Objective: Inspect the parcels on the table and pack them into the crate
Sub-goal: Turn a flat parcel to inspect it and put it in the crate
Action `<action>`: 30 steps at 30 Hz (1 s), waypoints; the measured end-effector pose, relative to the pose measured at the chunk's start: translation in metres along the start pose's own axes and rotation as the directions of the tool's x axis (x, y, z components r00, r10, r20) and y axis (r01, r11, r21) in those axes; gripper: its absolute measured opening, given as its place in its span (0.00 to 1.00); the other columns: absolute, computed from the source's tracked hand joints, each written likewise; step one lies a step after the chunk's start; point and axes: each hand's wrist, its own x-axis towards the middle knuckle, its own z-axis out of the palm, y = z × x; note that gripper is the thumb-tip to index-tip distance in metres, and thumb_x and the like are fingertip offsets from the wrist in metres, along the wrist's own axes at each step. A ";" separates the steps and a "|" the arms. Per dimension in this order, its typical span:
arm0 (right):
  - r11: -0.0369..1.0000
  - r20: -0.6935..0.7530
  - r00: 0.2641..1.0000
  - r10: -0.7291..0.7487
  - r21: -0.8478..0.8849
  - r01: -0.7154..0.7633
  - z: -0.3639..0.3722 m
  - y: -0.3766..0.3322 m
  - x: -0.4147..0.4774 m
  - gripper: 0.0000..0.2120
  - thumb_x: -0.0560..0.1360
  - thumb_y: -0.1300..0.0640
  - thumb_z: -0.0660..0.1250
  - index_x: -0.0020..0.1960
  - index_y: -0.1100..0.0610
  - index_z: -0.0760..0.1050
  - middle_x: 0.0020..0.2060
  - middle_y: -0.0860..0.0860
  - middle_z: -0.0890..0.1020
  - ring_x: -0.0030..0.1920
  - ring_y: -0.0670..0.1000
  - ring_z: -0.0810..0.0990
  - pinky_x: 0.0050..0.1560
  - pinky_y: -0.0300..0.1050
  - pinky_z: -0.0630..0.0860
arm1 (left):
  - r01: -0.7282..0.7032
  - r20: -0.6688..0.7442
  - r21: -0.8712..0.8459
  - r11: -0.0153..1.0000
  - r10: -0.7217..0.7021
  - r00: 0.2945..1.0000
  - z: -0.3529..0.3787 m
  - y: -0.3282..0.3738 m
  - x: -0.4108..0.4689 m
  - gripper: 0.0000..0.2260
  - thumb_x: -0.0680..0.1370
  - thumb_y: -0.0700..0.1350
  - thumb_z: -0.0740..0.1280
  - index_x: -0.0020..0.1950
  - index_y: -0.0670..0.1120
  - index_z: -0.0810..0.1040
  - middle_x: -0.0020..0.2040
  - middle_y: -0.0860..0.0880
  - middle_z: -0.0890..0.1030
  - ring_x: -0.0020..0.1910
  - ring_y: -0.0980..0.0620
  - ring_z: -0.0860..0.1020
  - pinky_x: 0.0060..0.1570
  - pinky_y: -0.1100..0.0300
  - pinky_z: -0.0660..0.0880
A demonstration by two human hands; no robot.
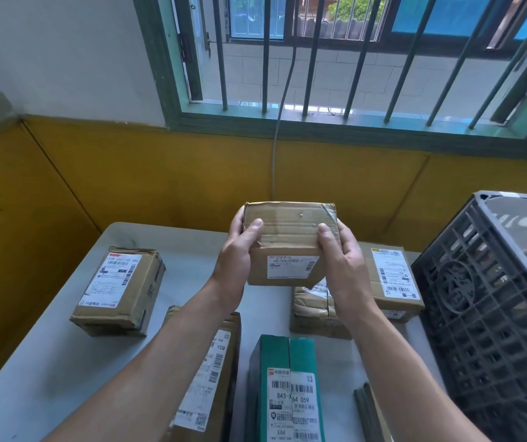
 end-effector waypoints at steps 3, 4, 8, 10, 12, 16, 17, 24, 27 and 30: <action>0.999 0.008 1.000 0.024 0.028 -0.025 0.001 -0.001 0.000 0.17 0.84 0.51 0.61 0.73 0.47 0.71 0.56 0.50 0.83 0.48 0.43 0.84 0.40 0.38 0.81 | 0.008 0.009 0.005 1.000 -0.008 1.000 0.001 0.000 -0.001 0.24 0.84 0.58 0.56 0.81 0.59 0.58 0.67 0.49 0.77 0.61 0.51 0.80 0.50 0.59 0.81; 0.999 0.008 1.000 0.028 0.038 -0.028 0.001 -0.002 0.000 0.18 0.84 0.53 0.60 0.74 0.47 0.70 0.57 0.50 0.83 0.50 0.44 0.84 0.43 0.39 0.81 | 0.005 0.013 0.016 1.000 -0.006 1.000 0.002 0.001 -0.001 0.27 0.83 0.62 0.56 0.81 0.59 0.57 0.68 0.49 0.76 0.63 0.50 0.78 0.56 0.56 0.80; 0.999 0.023 1.000 0.010 0.032 -0.011 0.002 -0.003 -0.003 0.20 0.84 0.58 0.60 0.74 0.49 0.70 0.57 0.48 0.83 0.51 0.40 0.83 0.49 0.35 0.80 | 0.023 -0.023 0.029 0.999 -0.023 0.999 0.004 0.005 0.000 0.29 0.81 0.67 0.56 0.79 0.55 0.62 0.67 0.47 0.77 0.65 0.47 0.76 0.68 0.46 0.74; 1.000 0.013 1.000 0.009 0.021 -0.009 0.003 -0.004 -0.004 0.19 0.84 0.57 0.61 0.74 0.49 0.71 0.57 0.47 0.83 0.51 0.38 0.82 0.48 0.34 0.79 | 0.033 -0.035 0.033 0.999 -0.032 0.999 0.003 0.003 0.000 0.26 0.83 0.62 0.56 0.79 0.54 0.63 0.67 0.46 0.77 0.65 0.47 0.77 0.69 0.45 0.73; 1.000 -0.023 1.000 0.000 0.000 0.000 0.004 -0.005 -0.003 0.19 0.84 0.52 0.62 0.74 0.48 0.71 0.58 0.45 0.83 0.57 0.42 0.81 0.51 0.34 0.78 | 0.033 -0.017 0.067 0.997 -0.032 0.999 0.003 0.001 -0.002 0.27 0.83 0.61 0.56 0.80 0.53 0.61 0.69 0.46 0.75 0.66 0.46 0.75 0.71 0.44 0.71; 1.000 -0.044 0.999 0.000 -0.008 0.000 0.004 -0.004 -0.003 0.21 0.83 0.49 0.63 0.75 0.49 0.70 0.61 0.47 0.81 0.61 0.45 0.79 0.52 0.30 0.77 | 0.023 -0.027 0.072 0.997 -0.021 0.999 0.006 0.000 -0.003 0.28 0.82 0.64 0.55 0.80 0.55 0.60 0.70 0.48 0.74 0.67 0.48 0.73 0.73 0.44 0.68; 1.000 -0.030 1.000 0.003 0.001 -0.003 0.003 -0.003 -0.004 0.22 0.83 0.50 0.63 0.76 0.49 0.69 0.62 0.48 0.81 0.61 0.45 0.79 0.52 0.30 0.77 | 0.034 -0.030 0.074 0.997 -0.032 0.999 0.007 0.000 -0.002 0.29 0.81 0.66 0.54 0.80 0.56 0.61 0.69 0.48 0.74 0.67 0.48 0.73 0.73 0.43 0.68; 1.000 -0.032 0.999 0.010 -0.022 -0.011 0.003 -0.007 -0.006 0.23 0.83 0.49 0.63 0.78 0.45 0.66 0.63 0.43 0.78 0.59 0.39 0.76 0.50 0.27 0.76 | 0.068 -0.045 0.077 0.995 -0.065 0.997 0.007 -0.005 -0.003 0.24 0.81 0.69 0.51 0.67 0.58 0.74 0.59 0.50 0.79 0.61 0.49 0.76 0.66 0.47 0.73; 1.000 -0.128 0.992 0.019 -0.021 -0.022 0.004 -0.010 -0.005 0.23 0.82 0.44 0.63 0.76 0.45 0.69 0.69 0.46 0.76 0.67 0.44 0.75 0.70 0.43 0.73 | 0.040 -0.034 0.096 0.995 -0.037 0.999 0.009 -0.004 -0.004 0.26 0.79 0.71 0.53 0.67 0.56 0.74 0.58 0.49 0.80 0.59 0.49 0.77 0.63 0.48 0.73; 1.000 -0.149 0.988 0.029 -0.006 -0.030 0.004 -0.012 -0.006 0.22 0.82 0.44 0.63 0.75 0.45 0.71 0.68 0.46 0.78 0.65 0.44 0.76 0.68 0.45 0.74 | 0.057 -0.036 0.080 0.995 -0.054 0.998 0.010 -0.002 -0.005 0.30 0.79 0.72 0.53 0.74 0.56 0.70 0.64 0.49 0.78 0.64 0.49 0.75 0.70 0.44 0.69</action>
